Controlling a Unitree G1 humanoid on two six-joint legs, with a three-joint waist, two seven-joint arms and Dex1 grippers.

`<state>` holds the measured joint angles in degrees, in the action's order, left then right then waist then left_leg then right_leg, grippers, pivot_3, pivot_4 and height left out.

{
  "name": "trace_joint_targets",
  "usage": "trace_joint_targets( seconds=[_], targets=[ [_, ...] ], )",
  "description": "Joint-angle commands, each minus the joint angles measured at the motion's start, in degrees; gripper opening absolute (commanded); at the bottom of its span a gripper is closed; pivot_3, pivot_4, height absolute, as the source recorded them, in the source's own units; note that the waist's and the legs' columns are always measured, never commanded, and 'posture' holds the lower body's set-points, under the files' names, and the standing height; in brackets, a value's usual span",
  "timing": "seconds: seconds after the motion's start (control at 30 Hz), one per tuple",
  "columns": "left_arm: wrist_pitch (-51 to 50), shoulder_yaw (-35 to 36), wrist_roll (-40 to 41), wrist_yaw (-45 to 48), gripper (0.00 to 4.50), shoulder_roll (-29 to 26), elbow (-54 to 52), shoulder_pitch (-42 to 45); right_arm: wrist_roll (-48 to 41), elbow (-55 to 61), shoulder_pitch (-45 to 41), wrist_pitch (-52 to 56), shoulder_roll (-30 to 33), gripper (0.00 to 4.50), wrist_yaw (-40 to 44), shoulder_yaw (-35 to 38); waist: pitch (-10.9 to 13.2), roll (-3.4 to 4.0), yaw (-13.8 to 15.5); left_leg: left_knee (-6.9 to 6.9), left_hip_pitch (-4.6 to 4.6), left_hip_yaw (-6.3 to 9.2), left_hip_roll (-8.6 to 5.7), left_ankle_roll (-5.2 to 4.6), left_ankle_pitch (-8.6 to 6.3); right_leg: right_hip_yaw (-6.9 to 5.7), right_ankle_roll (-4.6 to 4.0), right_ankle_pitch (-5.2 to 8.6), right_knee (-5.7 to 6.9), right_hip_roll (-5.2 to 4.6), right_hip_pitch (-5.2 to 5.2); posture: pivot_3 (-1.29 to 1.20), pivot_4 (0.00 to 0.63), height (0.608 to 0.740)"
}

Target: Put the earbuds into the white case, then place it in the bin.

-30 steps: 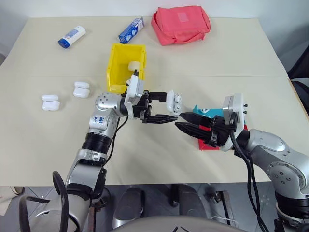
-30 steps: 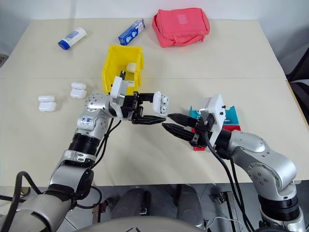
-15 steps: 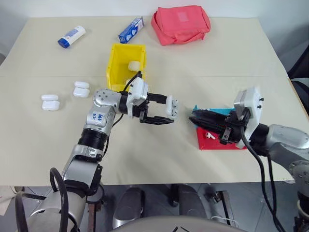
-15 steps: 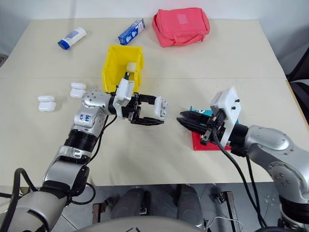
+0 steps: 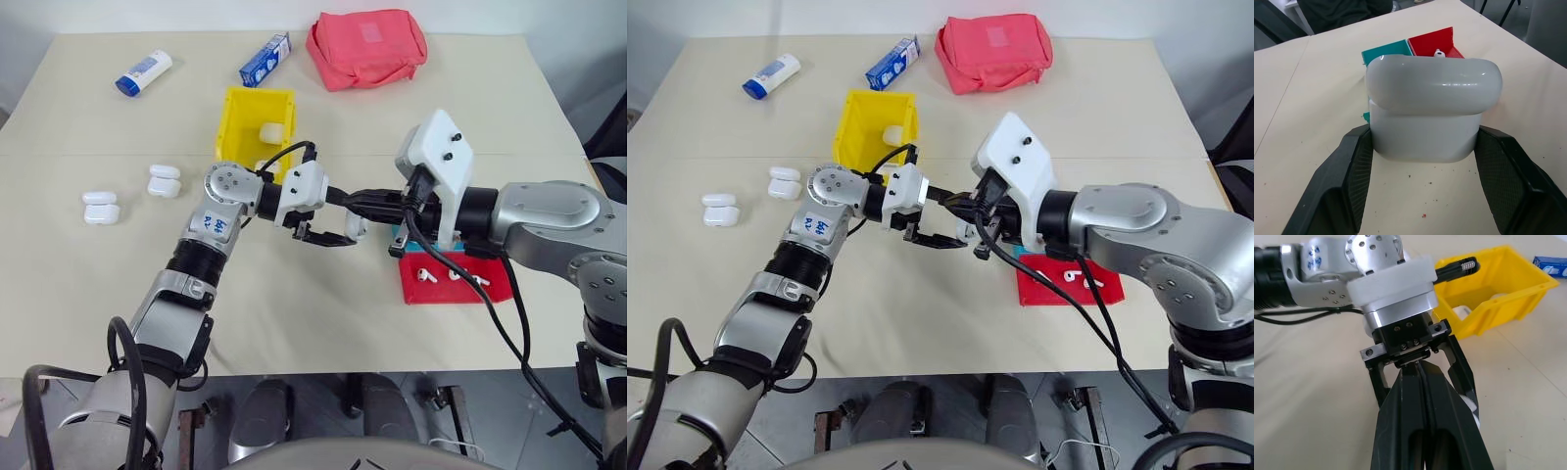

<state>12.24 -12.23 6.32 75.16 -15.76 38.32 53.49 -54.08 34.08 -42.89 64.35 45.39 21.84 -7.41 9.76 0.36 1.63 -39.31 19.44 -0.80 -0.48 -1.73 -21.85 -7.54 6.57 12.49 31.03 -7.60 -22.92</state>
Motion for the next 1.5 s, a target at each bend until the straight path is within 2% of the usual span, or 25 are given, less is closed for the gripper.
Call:
trace_joint_targets(
  seconds=[0.03, 0.17, 0.27, 0.4, 0.57, 0.63, 0.77, 0.9, 1.1, 1.23, 1.33, 1.5],
  targets=[
    [1.3, 0.2, 0.0, -0.2, 2.76, 0.6, 0.1, 1.9, 4.5, -1.9, -0.9, -1.1, -0.8, 0.03, 1.8, -2.2, 0.0, 0.00, -0.1, 0.00, 0.00, -0.01, 0.00, 0.00, 0.00, 0.00, 0.00, 0.00, 0.00, 0.00, 0.00, 0.00, 0.150, 0.740],
    [1.7, 1.0, 0.7, -0.5, 2.76, 0.8, 0.2, 2.0, 8.1, -3.0, -0.2, -1.0, -0.7, 0.03, 3.2, -3.5, 0.0, 0.00, -0.1, 0.00, 0.01, -0.02, 0.01, 0.01, 0.00, 0.00, 0.01, 0.00, 0.02, 0.04, -0.02, 0.00, 0.150, 0.740],
    [0.8, 2.3, 2.0, -1.0, 2.76, 0.6, -0.8, 1.8, 9.0, -1.6, 2.5, 0.4, 1.8, 0.03, 4.3, -1.3, 0.0, -0.01, 0.0, 0.00, 0.01, -0.03, 0.02, 0.01, 0.00, -0.01, 0.01, 0.00, 0.02, 0.05, -0.02, 0.00, 0.150, 0.740],
    [-0.7, 4.0, 3.7, -1.1, 2.76, -0.4, -2.5, 0.8, 6.5, 2.7, 9.3, 3.4, 6.7, 0.03, 4.9, 7.8, 0.0, -0.06, 0.1, -0.02, 0.07, -0.02, -0.01, -0.01, 0.00, 0.00, 0.05, -0.02, 0.00, 0.02, -0.02, 0.00, 0.150, 0.740],
    [-2.6, 5.1, 4.9, -1.5, 2.76, -0.9, -5.3, -0.9, 2.8, 6.3, 16.5, 2.6, 7.6, 0.03, 6.4, 18.5, 0.0, -0.07, 0.0, -0.02, 0.02, -0.01, 0.05, 0.03, 0.00, -0.01, 0.06, -0.03, -0.01, 0.04, 0.00, 0.00, 0.150, 0.740],
    [-3.8, 5.7, 5.5, -2.3, 2.76, -1.0, -6.3, -1.3, 0.9, 7.5, 21.3, -0.6, 6.8, 0.03, 9.1, 25.0, 0.0, -0.07, 0.1, -0.01, 0.01, 0.00, 0.07, 0.05, 0.00, -0.01, 0.06, -0.03, -0.02, 0.06, 0.00, 0.00, 0.150, 0.740],
    [-6.0, 6.9, 5.6, -5.1, 2.76, -1.6, -7.0, -1.7, -0.7, 7.3, 32.7, -7.0, 5.9, 0.91, 17.2, 34.1, 0.0, -0.12, 0.5, -0.01, -0.05, -0.01, 0.04, 0.04, -0.01, -0.01, 0.09, -0.05, -0.05, 0.07, 0.12, 0.00, 0.150, 0.740],
    [-8.0, 8.5, 5.9, -8.4, 2.76, -2.2, -7.4, -1.7, -0.6, 5.3, 40.0, -13.8, 4.3, 2.29, 24.3, 36.3, 0.0, -0.12, 0.8, -0.01, -0.21, -0.07, 0.04, 0.01, -0.02, 0.07, 0.14, -0.07, -0.06, 0.09, 0.25, 0.00, 0.150, 0.740],
    [-11.5, 11.6, 4.9, -17.9, 2.76, -3.4, -9.5, -2.3, -4.5, 2.9, 42.4, -19.8, 1.8, 4.48, 30.2, 38.3, 0.0, -0.12, 1.1, -0.01, -0.21, -0.05, 0.06, 0.02, -0.02, 0.06, 0.14, -0.07, -0.06, 0.10, 0.23, 0.00, 0.150, 0.740],
    [-17.2, 14.8, 4.3, -28.5, 2.76, -4.0, -9.7, -1.5, -1.7, 0.4, 42.2, -23.7, 1.1, 4.48, 30.8, 37.1, 0.0, -0.12, 1.2, -0.01, -0.23, -0.06, 0.04, 0.03, -0.02, 0.08, 0.15, -0.08, -0.05, 0.09, 0.24, 0.00, 0.150, 0.740],
    [-19.2, 16.1, 1.7, -36.7, 2.76, -5.1, -5.5, 1.0, -0.2, -0.5, 41.5, -26.0, 0.0, 4.48, 29.9, 35.0, 0.0, -0.13, 1.4, -0.01, -0.23, -0.06, 0.03, 0.04, -0.02, 0.08, 0.15, -0.08, -0.05, 0.09, 0.25, 0.00, 0.150, 0.740],
    [-22.1, 14.2, -3.6, -44.0, 2.76, -7.3, 4.2, 6.4, 2.1, -0.6, 40.5, -28.3, -2.0, 4.48, 28.1, 31.1, 0.1, -0.20, 1.5, -0.01, -0.23, -0.08, 0.02, 0.07, 0.00, 0.07, 0.16, -0.08, -0.02, 0.11, 0.24, 0.00, 0.150, 0.740]
  ],
)
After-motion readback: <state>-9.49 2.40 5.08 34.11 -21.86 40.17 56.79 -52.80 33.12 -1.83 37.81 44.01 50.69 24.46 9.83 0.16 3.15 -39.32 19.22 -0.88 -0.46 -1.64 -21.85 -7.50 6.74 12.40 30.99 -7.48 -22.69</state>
